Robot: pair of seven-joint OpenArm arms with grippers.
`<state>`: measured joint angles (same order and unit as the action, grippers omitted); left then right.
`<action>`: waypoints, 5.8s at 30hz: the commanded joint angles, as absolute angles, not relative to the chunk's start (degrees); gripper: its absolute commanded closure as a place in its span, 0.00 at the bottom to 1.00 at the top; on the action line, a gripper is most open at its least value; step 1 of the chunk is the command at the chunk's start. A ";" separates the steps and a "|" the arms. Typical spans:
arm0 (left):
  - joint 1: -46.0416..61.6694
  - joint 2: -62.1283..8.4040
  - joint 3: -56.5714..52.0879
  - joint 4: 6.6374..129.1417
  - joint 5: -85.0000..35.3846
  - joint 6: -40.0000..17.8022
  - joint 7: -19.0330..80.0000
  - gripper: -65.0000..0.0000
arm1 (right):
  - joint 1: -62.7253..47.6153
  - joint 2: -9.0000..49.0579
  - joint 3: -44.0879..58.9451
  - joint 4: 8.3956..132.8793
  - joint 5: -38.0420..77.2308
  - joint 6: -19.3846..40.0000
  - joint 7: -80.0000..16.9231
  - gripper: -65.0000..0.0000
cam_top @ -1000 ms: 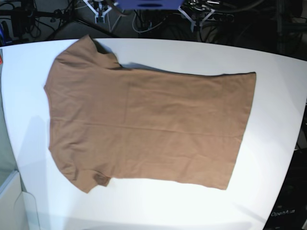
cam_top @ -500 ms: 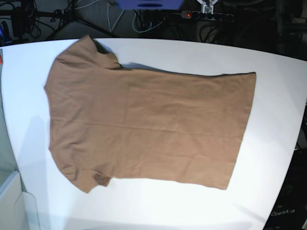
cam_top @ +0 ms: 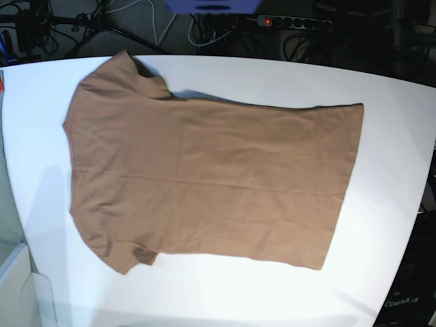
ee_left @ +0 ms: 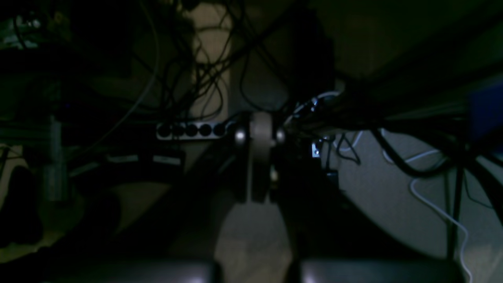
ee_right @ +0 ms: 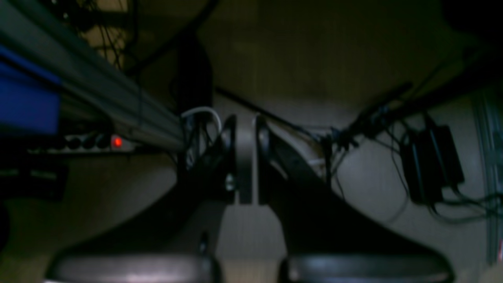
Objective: Fold the T-shirt properly
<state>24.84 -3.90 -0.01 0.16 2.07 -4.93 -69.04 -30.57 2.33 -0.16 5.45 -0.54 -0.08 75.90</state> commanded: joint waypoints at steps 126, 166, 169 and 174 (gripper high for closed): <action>30.99 -12.70 -28.00 101.93 -28.18 -12.70 22.55 0.64 | -42.86 22.11 -14.55 86.11 71.87 15.25 18.42 0.98; 21.67 -9.54 -33.98 83.56 -28.26 -29.76 30.73 0.95 | -42.68 22.29 -14.64 86.11 71.78 15.16 18.42 0.98; 21.49 -8.04 -36.70 87.43 -28.26 -33.27 34.51 0.95 | -42.68 23.52 -14.64 86.20 71.60 15.16 18.42 0.98; 19.56 -6.37 -39.16 92.97 -27.91 -33.98 39.25 0.95 | -41.89 25.10 -14.55 86.64 71.60 15.16 18.59 0.98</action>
<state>20.05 -5.76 -39.13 91.74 -26.81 -33.26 40.36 -41.82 24.34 -14.76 85.62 71.09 14.76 17.37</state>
